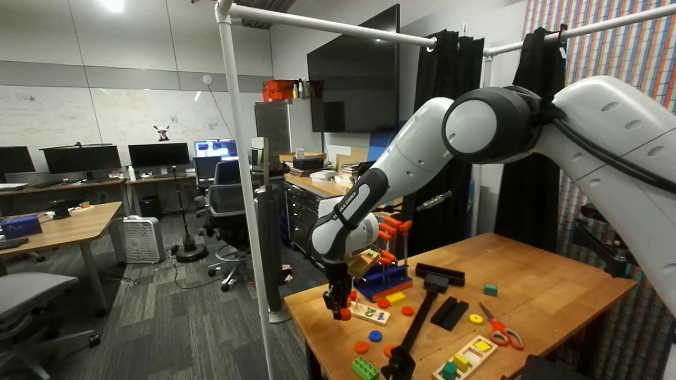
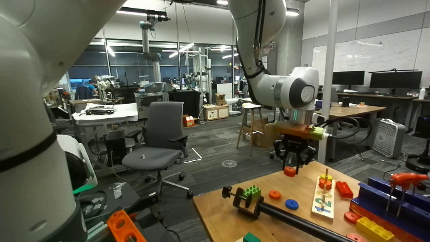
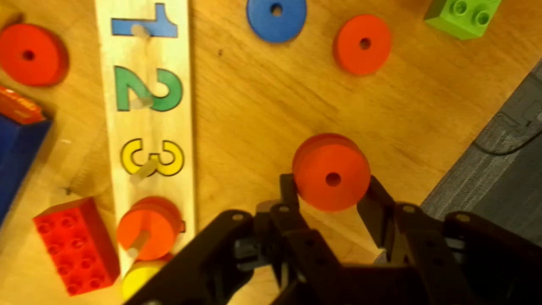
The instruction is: Pick up the orange object from the wooden object and put it on the table
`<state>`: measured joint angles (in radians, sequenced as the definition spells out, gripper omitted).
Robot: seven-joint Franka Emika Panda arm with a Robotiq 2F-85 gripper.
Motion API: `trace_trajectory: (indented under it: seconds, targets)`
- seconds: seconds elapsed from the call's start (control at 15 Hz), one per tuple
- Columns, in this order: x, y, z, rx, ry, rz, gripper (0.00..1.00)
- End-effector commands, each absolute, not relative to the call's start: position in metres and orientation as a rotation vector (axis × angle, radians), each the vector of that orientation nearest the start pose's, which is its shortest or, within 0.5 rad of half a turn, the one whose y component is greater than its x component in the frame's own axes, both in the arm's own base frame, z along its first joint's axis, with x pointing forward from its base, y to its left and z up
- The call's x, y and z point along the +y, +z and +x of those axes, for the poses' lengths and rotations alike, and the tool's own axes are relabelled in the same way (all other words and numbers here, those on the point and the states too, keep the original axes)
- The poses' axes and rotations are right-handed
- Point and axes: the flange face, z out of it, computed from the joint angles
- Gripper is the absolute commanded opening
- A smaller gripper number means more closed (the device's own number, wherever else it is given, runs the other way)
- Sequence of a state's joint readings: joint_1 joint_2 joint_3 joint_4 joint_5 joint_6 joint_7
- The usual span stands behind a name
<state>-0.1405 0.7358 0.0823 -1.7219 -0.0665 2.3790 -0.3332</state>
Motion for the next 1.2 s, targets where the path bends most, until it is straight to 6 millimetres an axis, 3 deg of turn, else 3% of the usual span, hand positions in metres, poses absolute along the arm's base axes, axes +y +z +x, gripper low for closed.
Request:
trace_trajectory:
  seconds: [0.0,0.8,1.07,1.13]
  targets:
    - [-0.029,0.151,0.642,-0.502,0.153,-3.035,0.23]
    - [-0.032,0.102,0.614,-0.512,-0.031,-3.078,0.23]
    - [-0.032,0.099,0.614,-0.51,-0.043,-3.081,0.23]
    - [-0.032,0.098,0.614,-0.509,-0.043,-3.081,0.27]
